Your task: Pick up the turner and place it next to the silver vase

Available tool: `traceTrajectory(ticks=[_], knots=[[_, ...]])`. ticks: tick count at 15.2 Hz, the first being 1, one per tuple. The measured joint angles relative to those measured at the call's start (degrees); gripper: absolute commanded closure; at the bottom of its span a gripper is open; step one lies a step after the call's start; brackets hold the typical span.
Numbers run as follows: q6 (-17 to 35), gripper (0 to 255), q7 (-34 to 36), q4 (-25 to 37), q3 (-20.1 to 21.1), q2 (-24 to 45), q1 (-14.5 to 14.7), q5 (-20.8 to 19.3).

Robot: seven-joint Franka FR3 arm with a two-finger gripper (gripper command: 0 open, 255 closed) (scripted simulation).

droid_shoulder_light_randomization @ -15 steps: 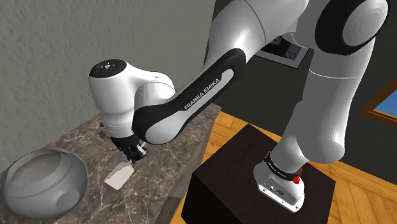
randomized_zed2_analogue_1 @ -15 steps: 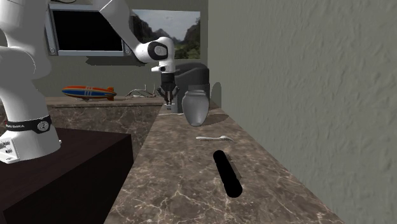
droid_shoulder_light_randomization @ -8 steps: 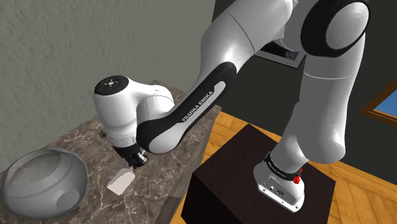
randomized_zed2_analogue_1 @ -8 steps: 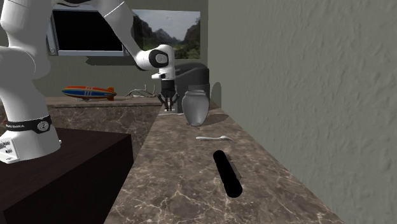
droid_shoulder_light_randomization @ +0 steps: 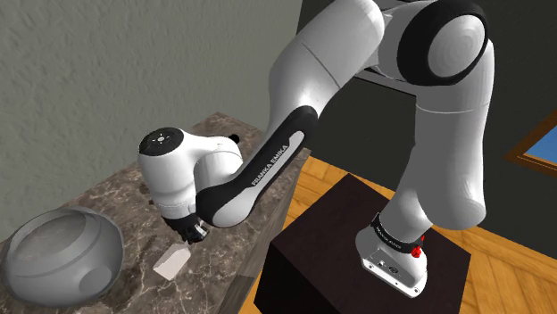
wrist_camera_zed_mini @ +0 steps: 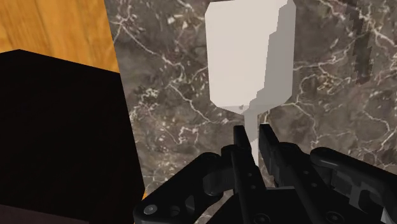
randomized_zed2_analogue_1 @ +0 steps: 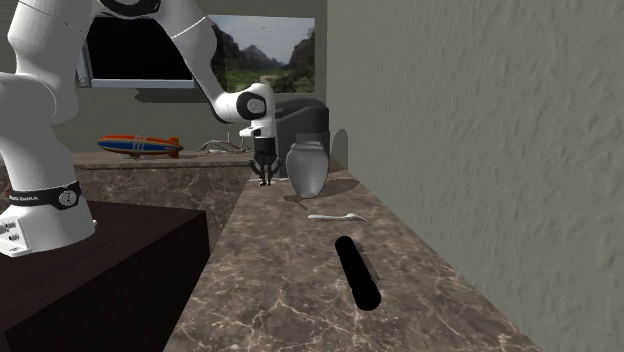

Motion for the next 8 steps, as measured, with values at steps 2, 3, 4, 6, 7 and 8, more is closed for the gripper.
traceTrajectory(ticks=[2,3,4,6,7,8], knots=[[0.9,255,0.6,0.2,-0.6,1.3,0.4,-0.8],[1.4,255,1.0,0.3,-0.9,1.9,0.7,-1.2],[2.1,255,1.3,0.3,-1.2,2.5,1.0,-1.7],[2.9,255,1.8,0.5,-1.7,3.6,1.3,-2.3],[3.4,255,2.0,0.5,-2.0,4.2,1.5,-2.7],[3.9,255,2.3,0.7,-2.4,5.0,1.8,-3.2]])
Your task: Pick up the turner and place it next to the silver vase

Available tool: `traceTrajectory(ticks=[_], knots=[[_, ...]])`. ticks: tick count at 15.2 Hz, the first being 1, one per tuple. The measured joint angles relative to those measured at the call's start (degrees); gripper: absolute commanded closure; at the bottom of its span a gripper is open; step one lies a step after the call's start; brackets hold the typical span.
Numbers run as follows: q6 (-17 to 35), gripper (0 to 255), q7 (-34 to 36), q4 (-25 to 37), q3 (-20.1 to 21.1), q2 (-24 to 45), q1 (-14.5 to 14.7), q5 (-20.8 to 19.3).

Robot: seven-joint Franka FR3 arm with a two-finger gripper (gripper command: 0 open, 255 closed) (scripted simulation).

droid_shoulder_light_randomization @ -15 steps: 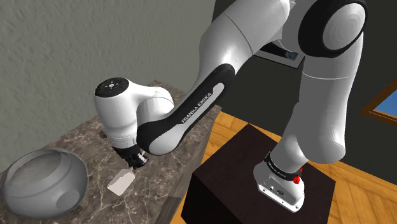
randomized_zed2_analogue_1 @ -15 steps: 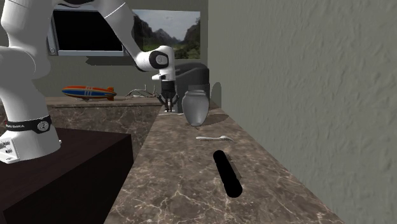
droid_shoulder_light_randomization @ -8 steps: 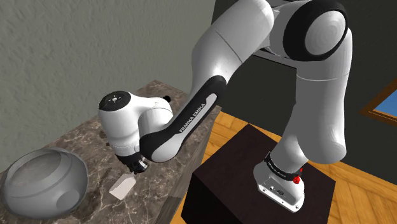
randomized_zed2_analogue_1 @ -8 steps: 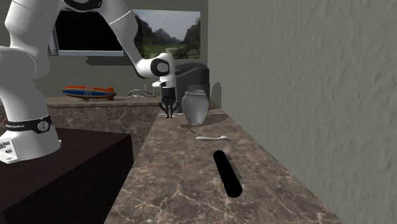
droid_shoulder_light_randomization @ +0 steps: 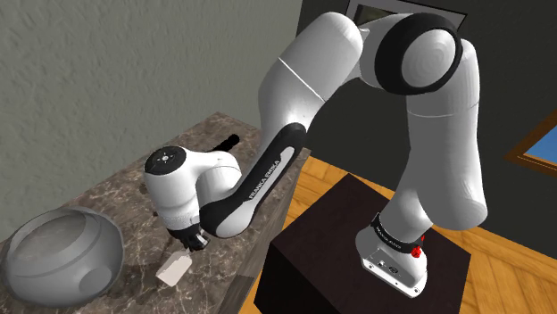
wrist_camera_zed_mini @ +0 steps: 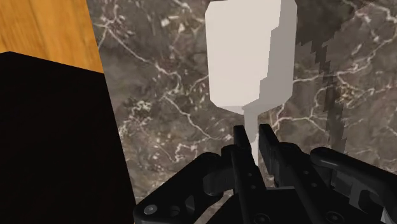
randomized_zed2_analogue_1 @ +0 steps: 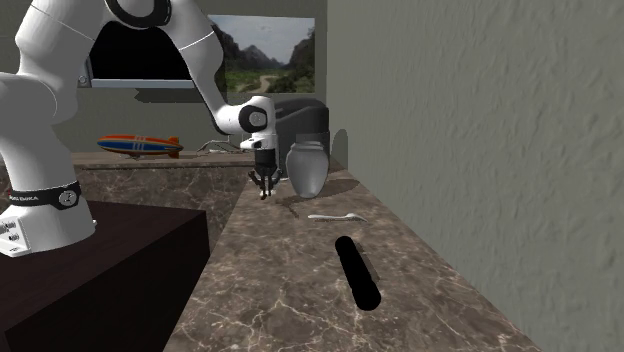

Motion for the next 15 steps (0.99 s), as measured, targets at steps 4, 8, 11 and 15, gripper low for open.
traceTrajectory(ticks=[4,8,11,15], knots=[[2.1,255,1.2,0.7,-1.4,2.9,1.1,-1.7],[3.8,255,2.2,1.6,-2.7,5.5,2.1,-3.0],[4.8,255,2.7,2.1,-3.5,7.0,2.6,-3.7],[5.0,255,2.9,2.3,-3.7,7.4,2.8,-3.9]])
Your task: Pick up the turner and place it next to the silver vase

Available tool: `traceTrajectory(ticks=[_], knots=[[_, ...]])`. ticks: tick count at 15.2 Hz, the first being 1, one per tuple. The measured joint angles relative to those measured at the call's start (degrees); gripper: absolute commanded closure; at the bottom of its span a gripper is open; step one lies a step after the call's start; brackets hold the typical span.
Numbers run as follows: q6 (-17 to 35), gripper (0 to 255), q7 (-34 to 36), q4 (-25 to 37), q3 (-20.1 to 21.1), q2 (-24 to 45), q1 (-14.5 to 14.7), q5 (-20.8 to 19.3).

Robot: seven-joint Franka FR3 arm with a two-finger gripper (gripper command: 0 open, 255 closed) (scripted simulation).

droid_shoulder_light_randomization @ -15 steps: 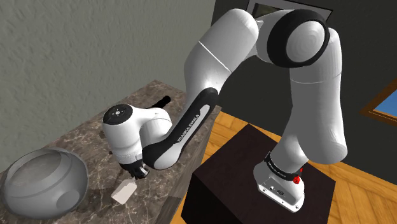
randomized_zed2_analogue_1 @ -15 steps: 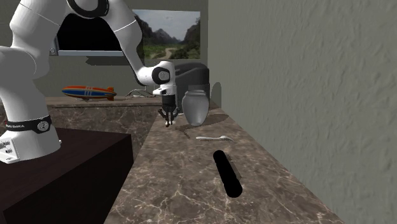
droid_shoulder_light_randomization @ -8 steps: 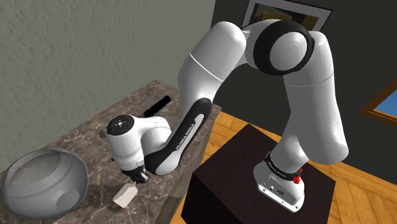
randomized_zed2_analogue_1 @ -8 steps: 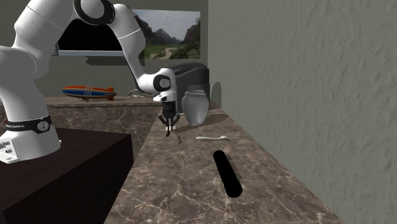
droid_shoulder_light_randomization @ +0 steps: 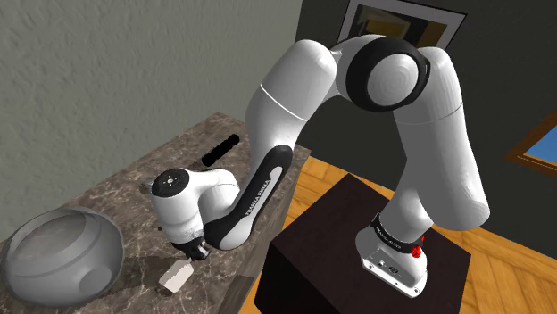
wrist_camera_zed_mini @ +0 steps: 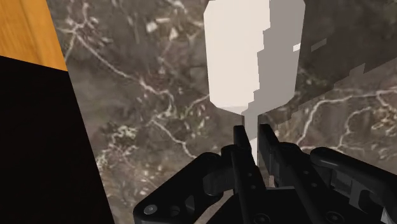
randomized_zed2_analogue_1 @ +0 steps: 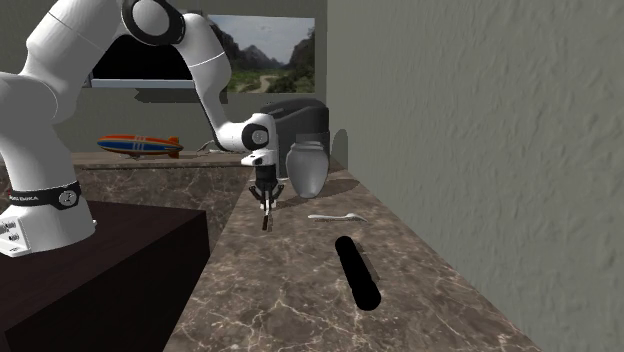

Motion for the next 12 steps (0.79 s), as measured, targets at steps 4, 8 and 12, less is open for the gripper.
traceTrajectory(ticks=[4,8,12], knots=[[0.0,0,0.0,0.0,0.0,0.0,0.0,0.0],[0.0,0,0.0,0.0,0.0,0.0,0.0,0.0],[-3.3,0,-1.6,-1.6,2.5,-5.0,-1.7,2.5]])
